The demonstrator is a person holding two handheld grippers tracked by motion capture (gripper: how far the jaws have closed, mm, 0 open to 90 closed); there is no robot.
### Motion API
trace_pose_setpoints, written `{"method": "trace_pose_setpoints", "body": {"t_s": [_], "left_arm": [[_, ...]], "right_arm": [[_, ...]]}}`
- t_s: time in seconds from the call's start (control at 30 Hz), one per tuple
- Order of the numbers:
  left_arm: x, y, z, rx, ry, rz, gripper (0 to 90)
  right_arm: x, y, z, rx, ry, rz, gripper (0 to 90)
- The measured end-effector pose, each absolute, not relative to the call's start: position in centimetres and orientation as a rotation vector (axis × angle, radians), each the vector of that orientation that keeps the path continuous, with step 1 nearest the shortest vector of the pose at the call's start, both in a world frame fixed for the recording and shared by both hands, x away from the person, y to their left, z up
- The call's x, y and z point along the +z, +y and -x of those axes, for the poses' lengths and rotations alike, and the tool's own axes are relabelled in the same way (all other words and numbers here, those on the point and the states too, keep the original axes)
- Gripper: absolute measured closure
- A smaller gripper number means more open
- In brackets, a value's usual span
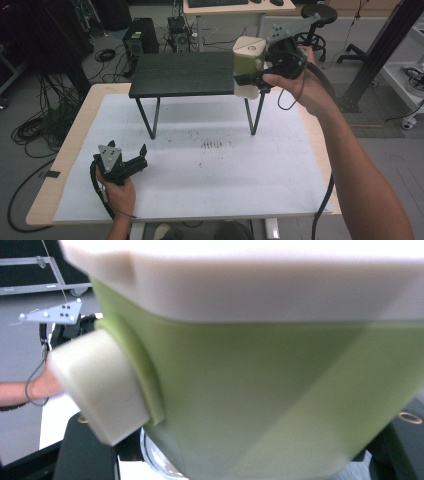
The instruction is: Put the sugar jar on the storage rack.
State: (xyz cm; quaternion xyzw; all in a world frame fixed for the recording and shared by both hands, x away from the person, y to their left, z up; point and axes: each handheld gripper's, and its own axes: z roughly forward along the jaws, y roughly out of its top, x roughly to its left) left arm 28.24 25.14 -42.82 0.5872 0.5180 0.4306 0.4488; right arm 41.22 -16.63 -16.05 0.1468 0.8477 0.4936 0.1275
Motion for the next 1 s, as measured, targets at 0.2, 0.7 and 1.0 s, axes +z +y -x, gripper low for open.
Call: {"method": "trace_pose_setpoints", "body": {"t_s": [0.2,0.7,1.0], "left_arm": [[-42.8,25.1,-28.3,1.067,1.281,-1.456,0.2],[-42.9,25.1,-28.4,1.071,1.290,-1.465,0.2],[-42.9,25.0,-28.4,1.074,1.290,-1.470,0.2]], "right_arm": [[-15.4,-14.8,-42.6,1.448,2.466,-0.419,29.7],[-15.9,-11.7,-45.8,1.439,2.475,-0.457,29.7],[-17.1,-9.8,-47.5,1.425,2.500,-0.474,29.7]]}}
